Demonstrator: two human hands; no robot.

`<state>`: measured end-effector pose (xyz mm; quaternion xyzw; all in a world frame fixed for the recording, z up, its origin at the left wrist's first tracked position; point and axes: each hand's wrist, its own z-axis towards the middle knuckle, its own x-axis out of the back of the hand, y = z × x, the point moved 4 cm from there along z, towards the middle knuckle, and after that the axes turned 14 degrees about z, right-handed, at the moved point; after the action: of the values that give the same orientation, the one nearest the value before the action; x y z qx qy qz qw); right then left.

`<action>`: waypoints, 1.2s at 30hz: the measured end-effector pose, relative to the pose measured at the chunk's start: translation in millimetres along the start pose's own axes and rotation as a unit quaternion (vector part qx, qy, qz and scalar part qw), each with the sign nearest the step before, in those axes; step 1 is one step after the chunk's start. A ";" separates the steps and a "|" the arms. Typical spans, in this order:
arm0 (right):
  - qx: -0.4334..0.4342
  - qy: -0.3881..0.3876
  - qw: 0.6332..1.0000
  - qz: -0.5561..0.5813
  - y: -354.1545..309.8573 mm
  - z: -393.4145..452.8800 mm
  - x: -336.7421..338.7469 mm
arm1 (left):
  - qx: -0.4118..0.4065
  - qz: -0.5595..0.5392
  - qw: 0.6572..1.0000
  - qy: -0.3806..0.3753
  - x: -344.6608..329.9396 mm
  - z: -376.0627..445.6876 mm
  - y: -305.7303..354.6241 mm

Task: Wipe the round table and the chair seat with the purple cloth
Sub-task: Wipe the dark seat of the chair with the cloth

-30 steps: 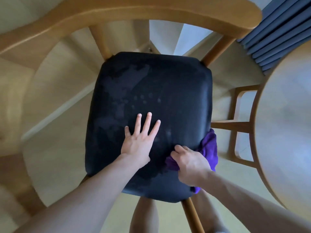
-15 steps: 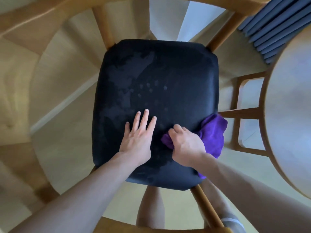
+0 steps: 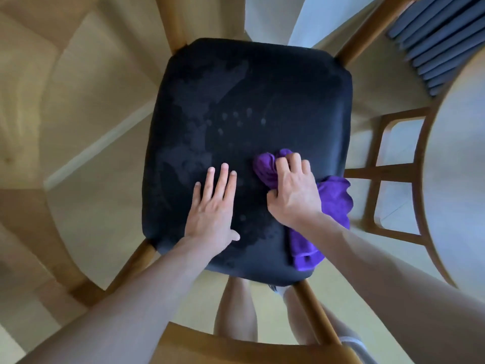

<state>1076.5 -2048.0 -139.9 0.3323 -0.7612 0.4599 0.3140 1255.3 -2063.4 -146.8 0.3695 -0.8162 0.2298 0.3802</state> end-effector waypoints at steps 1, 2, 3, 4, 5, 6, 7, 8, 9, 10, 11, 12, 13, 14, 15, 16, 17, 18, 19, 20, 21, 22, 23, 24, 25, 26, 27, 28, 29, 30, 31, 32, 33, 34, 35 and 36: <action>0.027 -0.027 0.999 -0.017 -4.5 -12.1 -10.4 | 0.003 -0.005 1.000 -0.001 -0.1 -0.2 -0.1; 0.073 -0.068 0.995 -0.032 -8.3 -26.9 -20.1 | 0.005 -0.010 1.000 -0.002 0.3 -0.3 0.0; 0.123 -0.116 0.985 -0.043 -9.6 -42.1 -26.7 | 0.005 -0.014 1.000 -0.003 0.9 -0.3 0.4; 0.164 -0.167 0.971 -0.050 -6.7 -53.9 -28.9 | 0.006 -0.016 1.000 -0.005 1.9 -0.6 0.5; 0.192 -0.224 0.954 -0.056 -0.7 -60.7 -27.6 | 0.008 -0.020 1.000 -0.007 3.2 -1.4 0.2; 0.208 -0.271 0.938 -0.059 5.3 -61.8 -22.2 | 0.011 -0.025 1.000 -0.011 4.4 -2.3 0.4; 0.210 -0.293 0.932 -0.049 10.5 -57.7 -14.5 | 0.016 -0.029 0.999 -0.013 5.4 -2.6 1.1; 0.193 -0.283 0.939 -0.015 12.9 -48.5 -5.0 | 0.022 -0.031 0.999 -0.012 6.2 -2.5 2.3; 0.159 -0.243 0.956 0.044 13.2 -35.7 6.2 | 0.028 -0.033 0.999 -0.011 7.3 -1.7 3.6; 0.122 -0.178 0.970 0.115 12.5 -21.2 16.5 | 0.033 -0.040 0.999 -0.012 7.4 -2.6 4.5; 0.085 -0.097 0.976 0.177 11.1 -3.6 27.8 | 0.034 -0.049 0.998 -0.012 8.6 -1.4 4.5; 0.050 -0.023 0.973 0.222 8.2 13.8 36.4 | 0.037 -0.060 0.997 -0.011 9.1 -1.0 3.7; 0.014 0.028 0.967 0.252 4.1 27.9 39.2 | 0.041 -0.073 0.996 -0.008 8.6 -1.9 2.2; -0.025 0.056 0.962 0.266 -0.2 38.1 36.4 | 0.043 -0.084 0.996 -0.005 8.0 -2.1 1.1; -0.062 0.056 0.962 0.260 -6.4 41.6 29.0 | 0.043 -0.094 0.995 -0.001 6.9 -2.3 0.0; -0.069 0.038 0.970 0.229 -14.7 38.3 18.0 | 0.044 -0.103 0.994 0.004 5.7 -2.7 -1.4; -0.038 0.000 0.984 0.174 -24.2 27.9 2.8 | 0.045 -0.110 0.993 0.007 4.8 -3.7 -2.8; 0.014 -0.050 0.992 0.111 -33.2 9.8 -14.3 | 0.042 -0.118 0.992 0.009 4.4 -4.6 -4.1; 0.070 -0.096 0.991 0.054 -39.2 -10.6 -29.8 | 0.034 -0.125 0.992 0.012 4.8 -5.0 -5.6; 0.122 -0.129 0.984 0.012 -42.2 -30.2 -41.2 | 0.028 -0.129 0.991 0.017 5.7 -6.0 -7.5; 0.155 -0.152 0.976 -0.009 -42.4 -45.3 -47.7 | 0.023 -0.129 0.991 0.023 7.3 -7.5 -9.1; 0.165 -0.172 0.971 -0.010 -40.0 -53.6 -49.4 | 0.017 -0.125 0.992 0.028 9.3 -9.0 -10.1; 0.159 -0.198 0.967 -0.001 -37.0 -57.0 -46.8 | 0.010 -0.117 0.993 0.032 11.0 -11.2 -10.8; 0.148 -0.223 0.964 0.011 -33.3 -55.5 -42.6 | 0.005 -0.107 0.994 0.034 12.2 -13.8 -11.7; 0.124 -0.243 0.962 0.029 -29.0 -50.9 -37.0 | 0.006 -0.097 0.995 0.033 12.4 -16.8 -12.7; 0.093 -0.245 0.963 0.065 -24.3 -43.7 -29.4 | 0.011 -0.082 0.996 0.028 11.8 -20.3 -14.6; 0.061 -0.210 0.968 0.124 -20.2 -33.4 -18.0 | 0.016 -0.064 0.998 0.020 11.0 -23.8 -17.5; 0.031 -0.144 0.971 0.187 -16.1 -21.5 -4.8 | 0.022 -0.044 0.999 0.010 9.7 -26.9 -21.0; -0.001 -0.064 0.969 0.238 -12.5 -8.5 8.5 | 0.029 -0.028 0.999 -0.001 8.6 -29.0 -25.1; -0.034 0.008 0.960 0.279 -9.8 3.9 19.7 | 0.039 -0.020 0.999 -0.009 8.1 -29.6 -29.3; -0.057 0.061 0.946 0.313 -9.1 14.8 26.8 | 0.047 -0.018 0.999 -0.017 7.9 -28.7 -32.7; -0.074 0.093 0.936 0.331 -11.5 22.4 28.6 | 0.050 -0.020 0.998 -0.024 7.2 -26.8 -34.9; -0.082 0.099 0.935 0.332 -17.2 27.2 25.3 | 0.051 -0.024 0.998 -0.028 6.2 -24.2 -36.5; -0.075 0.084 0.948 0.297 -24.5 27.7 17.4 | 0.052 -0.028 0.998 -0.028 4.4 -21.8 -37.4; -0.047 0.053 0.972 0.223 -33.0 23.7 4.1 | 0.054 -0.032 0.998 -0.026 2.2 -20.1 -38.1; -0.009 0.011 0.990 0.141 -41.9 14.8 -12.6 | 0.056 -0.035 0.998 -0.024 -0.5 -19.1 -38.9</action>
<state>1114.6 -2073.7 -134.8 0.2138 -0.8012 0.4963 0.2571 1294.4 -2074.9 -131.9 0.4235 -0.7975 0.2530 0.3472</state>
